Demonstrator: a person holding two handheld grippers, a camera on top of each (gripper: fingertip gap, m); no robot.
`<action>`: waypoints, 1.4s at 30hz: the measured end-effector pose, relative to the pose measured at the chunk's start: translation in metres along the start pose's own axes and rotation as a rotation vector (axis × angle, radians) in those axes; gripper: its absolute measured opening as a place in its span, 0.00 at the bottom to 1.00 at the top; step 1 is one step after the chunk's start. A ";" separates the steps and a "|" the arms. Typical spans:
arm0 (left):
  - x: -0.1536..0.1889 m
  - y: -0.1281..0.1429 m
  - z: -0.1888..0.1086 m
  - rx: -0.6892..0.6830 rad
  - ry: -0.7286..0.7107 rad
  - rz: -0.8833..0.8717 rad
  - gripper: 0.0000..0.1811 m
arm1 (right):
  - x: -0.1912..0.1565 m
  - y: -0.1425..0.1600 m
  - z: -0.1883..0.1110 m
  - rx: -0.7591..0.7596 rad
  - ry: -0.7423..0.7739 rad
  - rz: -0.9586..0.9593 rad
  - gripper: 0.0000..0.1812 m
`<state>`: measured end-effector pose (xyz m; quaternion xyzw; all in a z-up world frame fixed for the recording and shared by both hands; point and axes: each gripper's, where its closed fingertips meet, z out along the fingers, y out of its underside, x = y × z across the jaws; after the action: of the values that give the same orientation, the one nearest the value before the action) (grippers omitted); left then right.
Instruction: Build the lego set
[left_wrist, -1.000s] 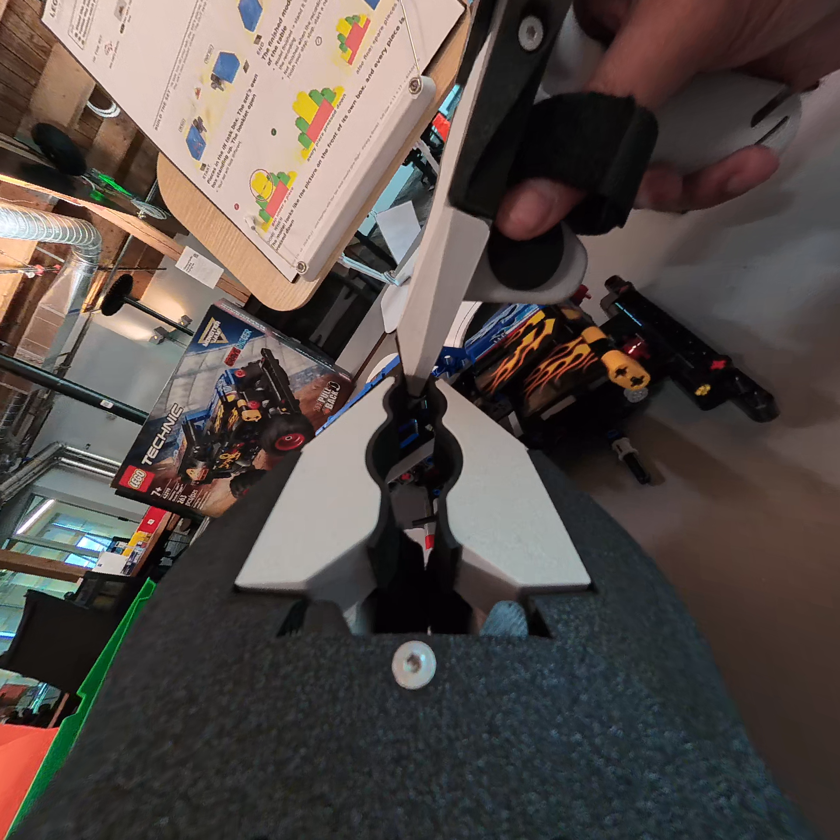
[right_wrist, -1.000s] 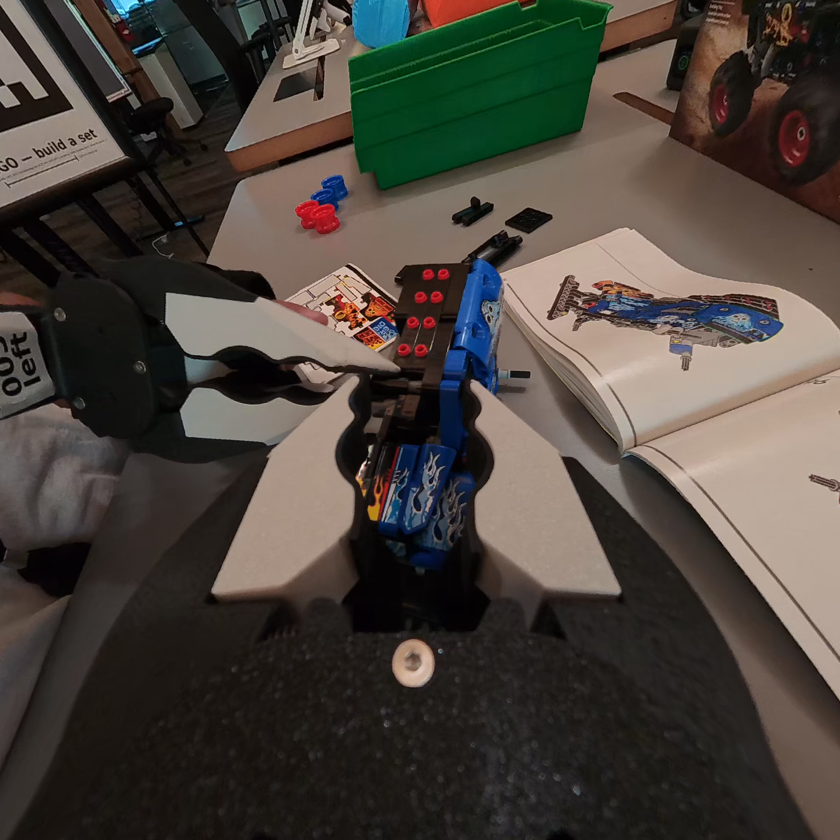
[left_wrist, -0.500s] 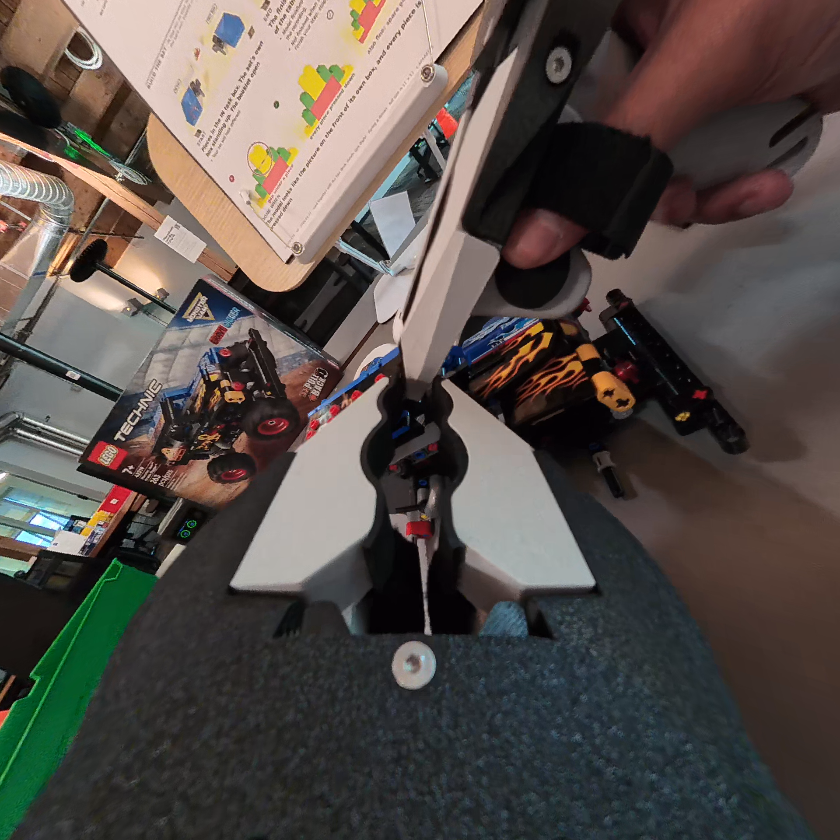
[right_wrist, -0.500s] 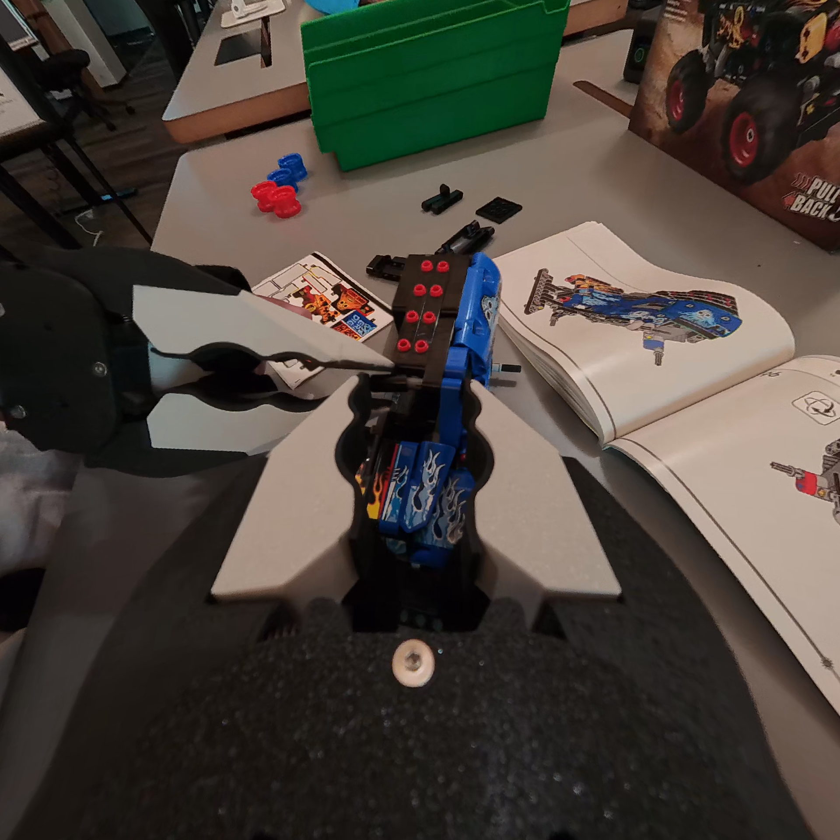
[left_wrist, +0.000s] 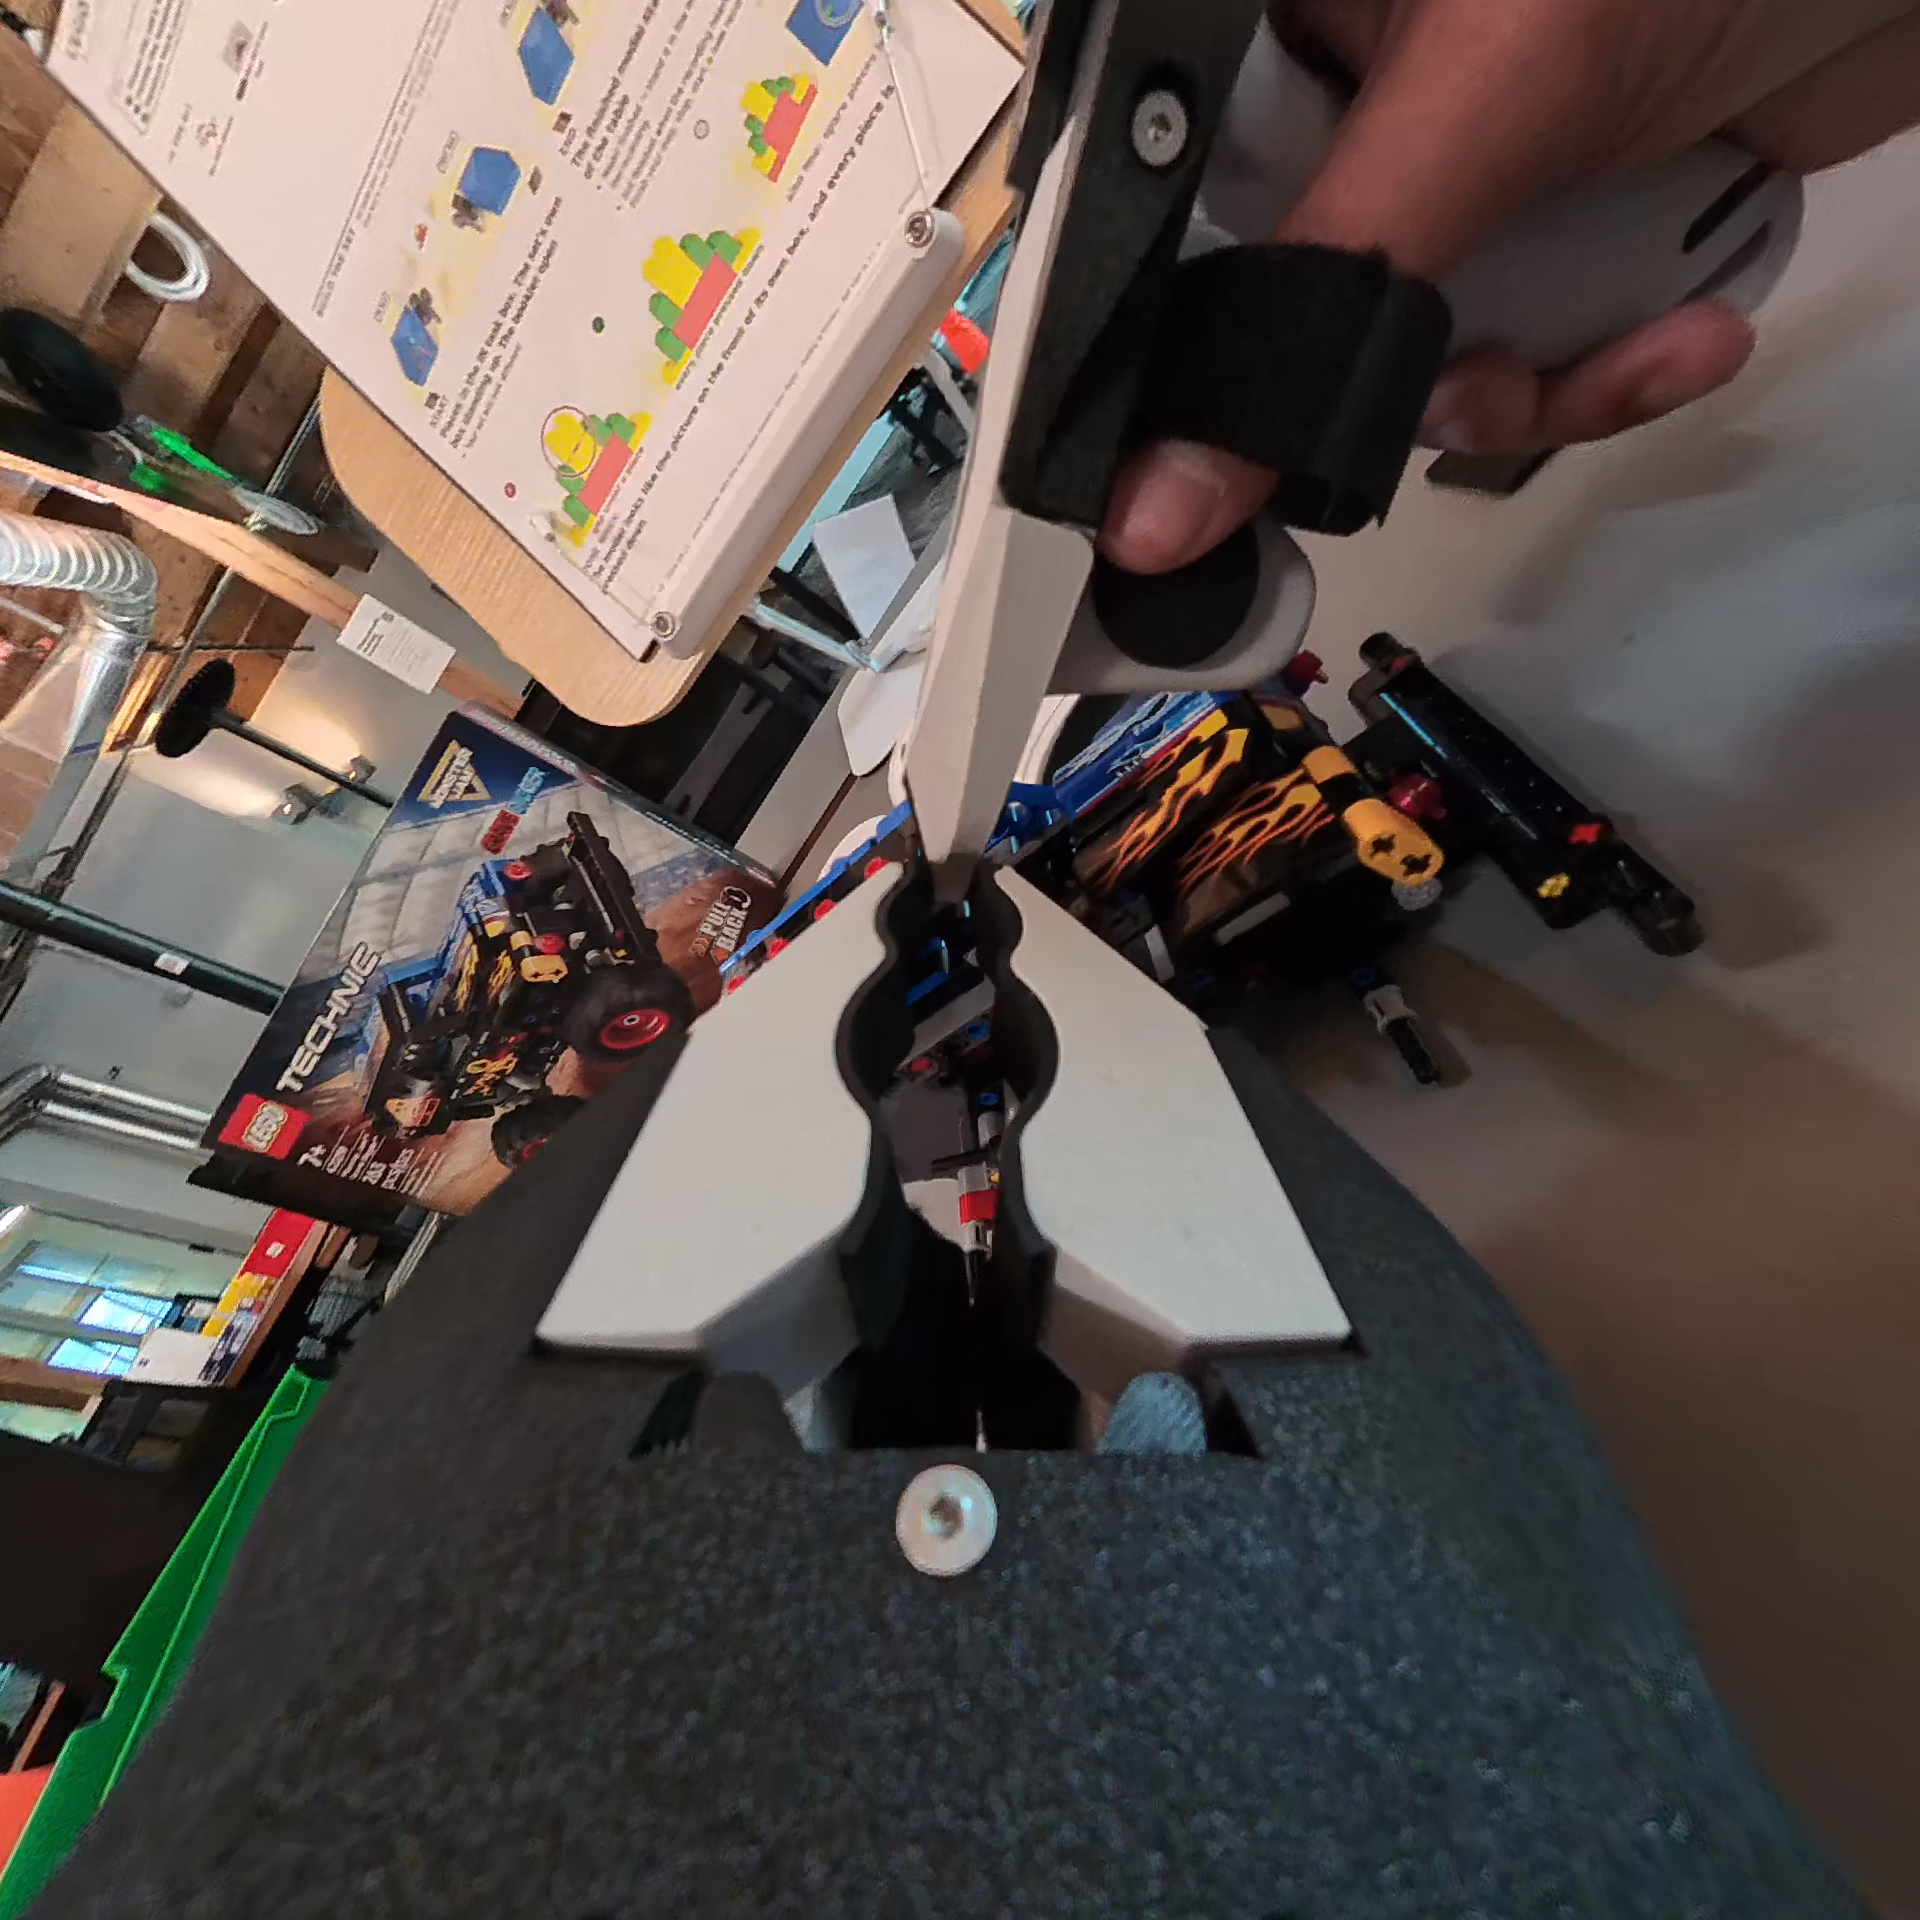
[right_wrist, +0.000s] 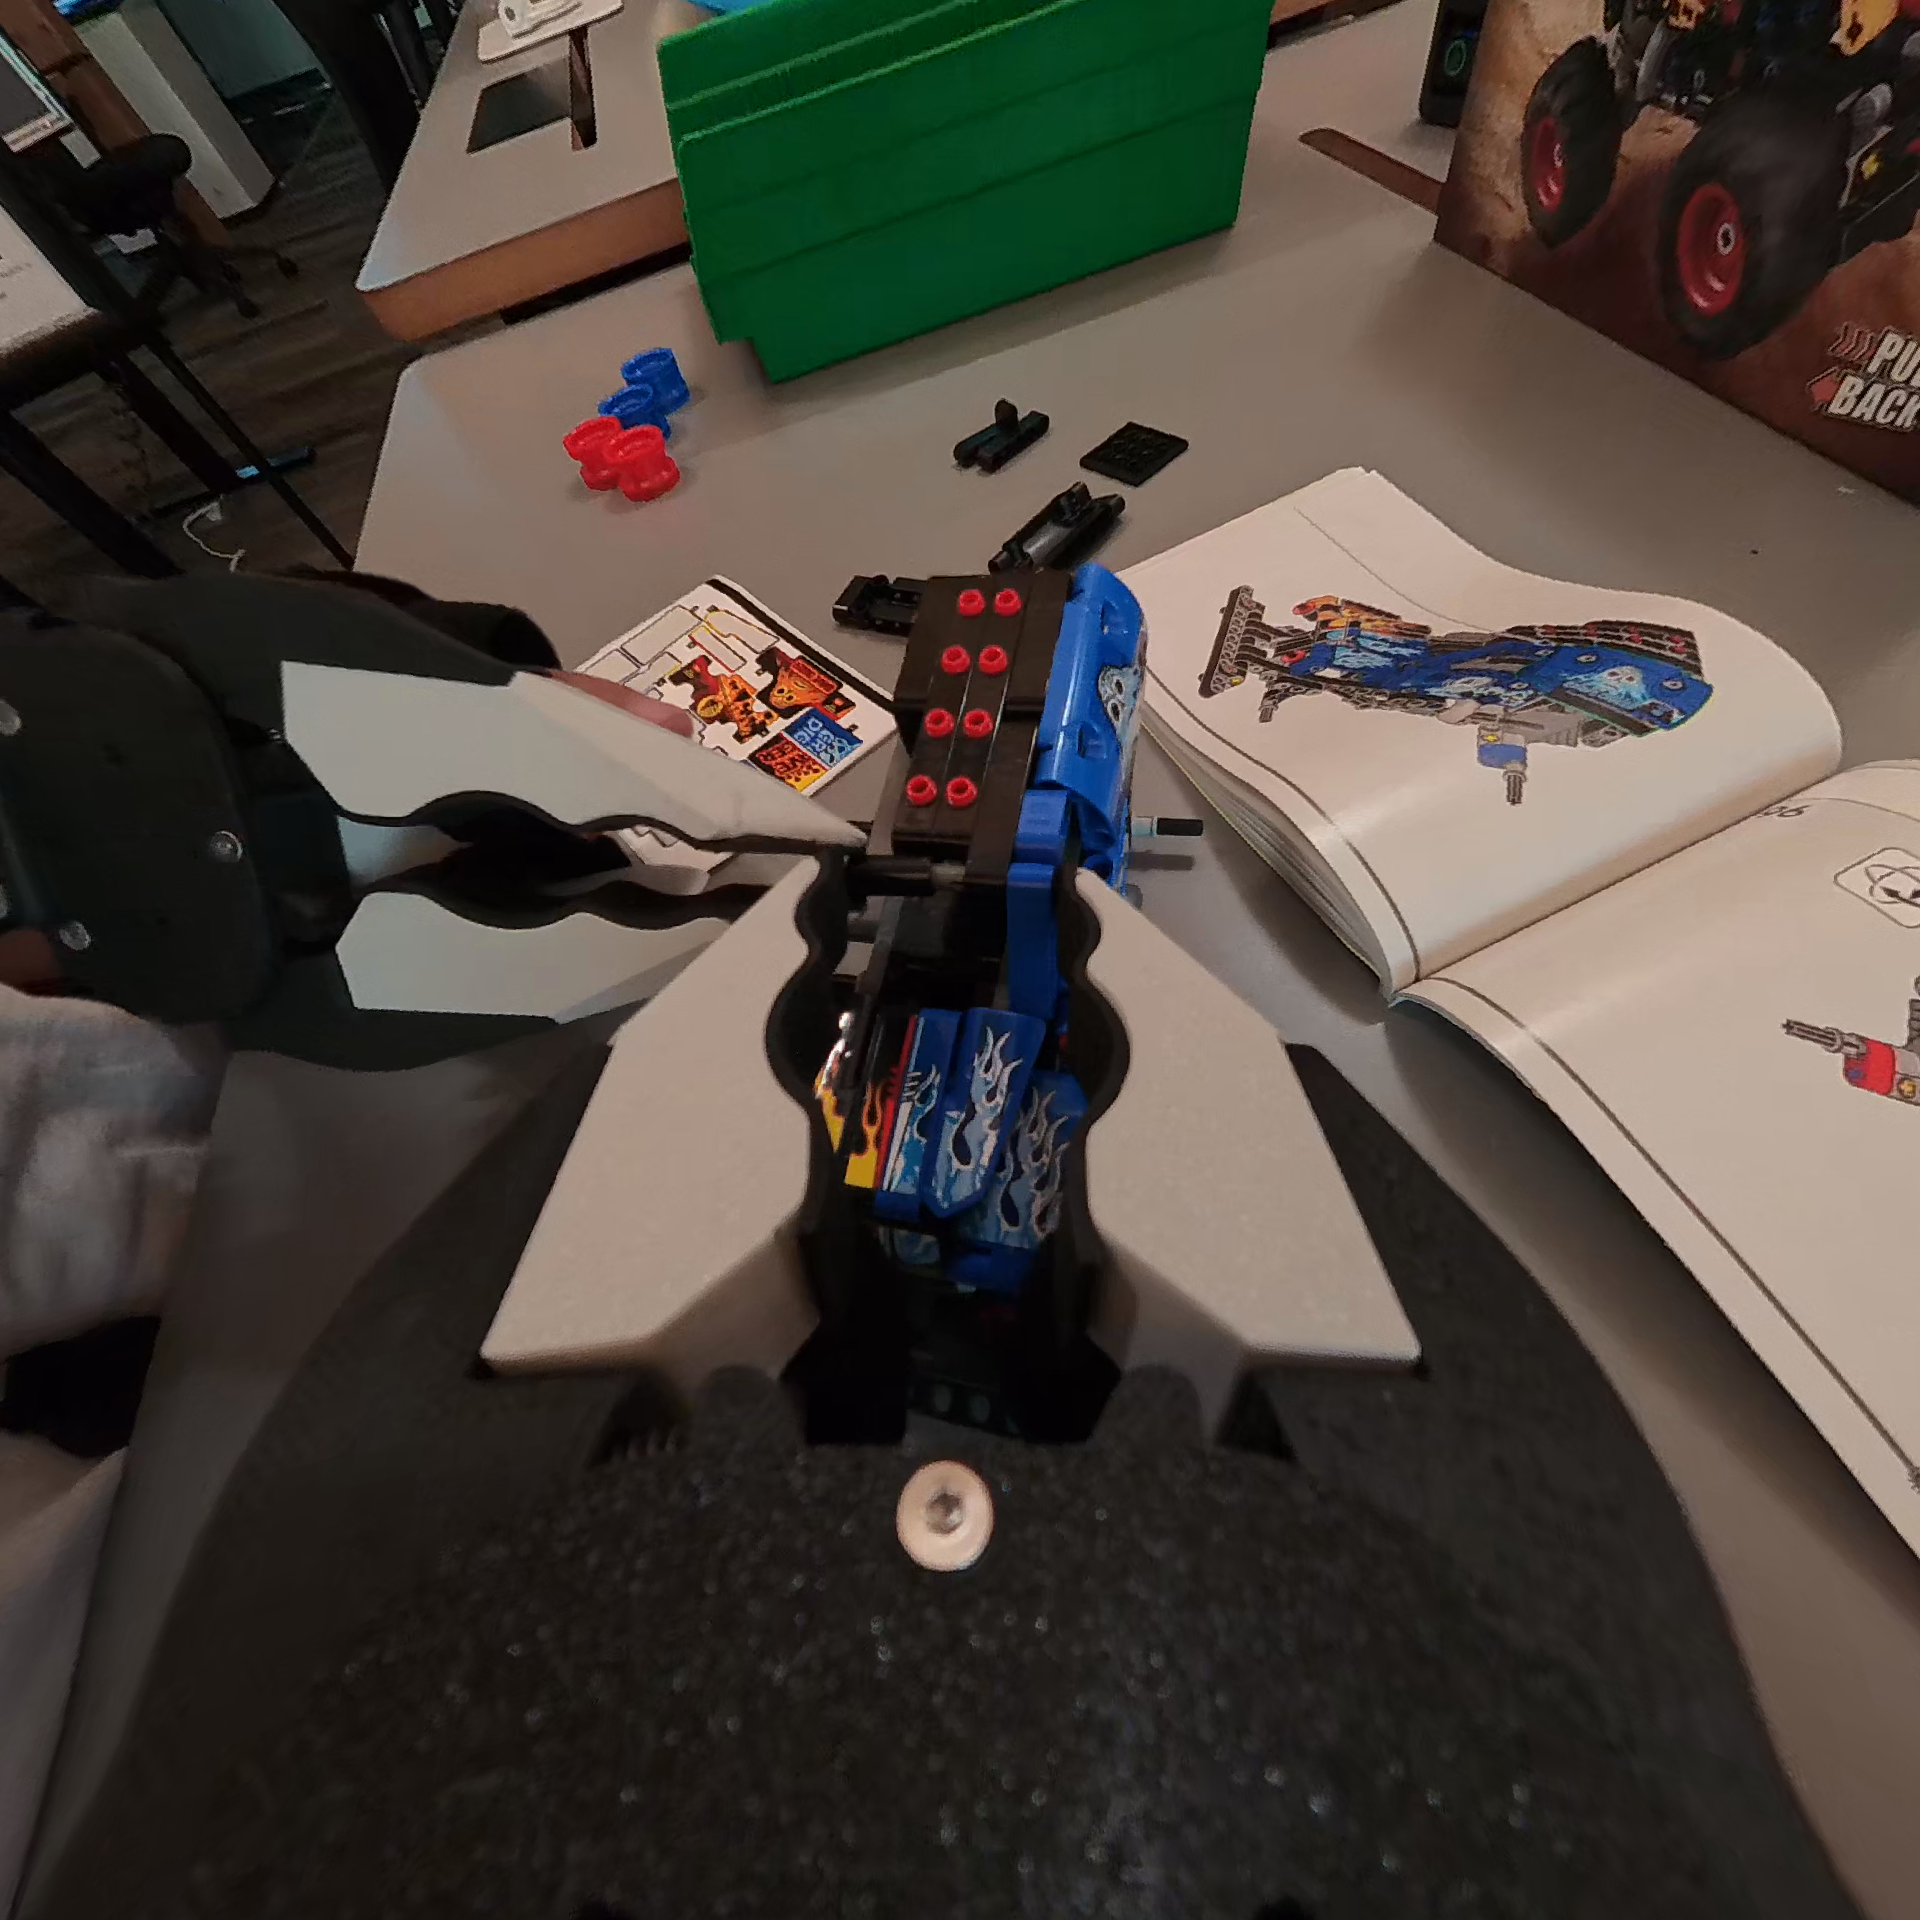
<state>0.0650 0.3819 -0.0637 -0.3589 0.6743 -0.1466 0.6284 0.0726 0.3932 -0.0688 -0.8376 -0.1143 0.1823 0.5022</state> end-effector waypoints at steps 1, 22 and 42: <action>0.000 0.000 0.000 0.008 0.014 0.008 0.03 | 0.000 0.000 0.000 -0.009 0.009 -0.008 0.22; -0.003 0.002 0.005 0.119 0.145 0.037 0.04 | 0.005 -0.001 0.001 -0.046 0.077 0.044 0.21; -0.004 0.019 0.007 0.079 0.272 -0.183 0.06 | 0.003 0.000 0.006 -0.150 0.174 0.087 0.21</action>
<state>0.0656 0.3997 -0.0740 -0.3708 0.7113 -0.2766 0.5291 0.0731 0.3995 -0.0721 -0.8897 -0.0472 0.1214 0.4376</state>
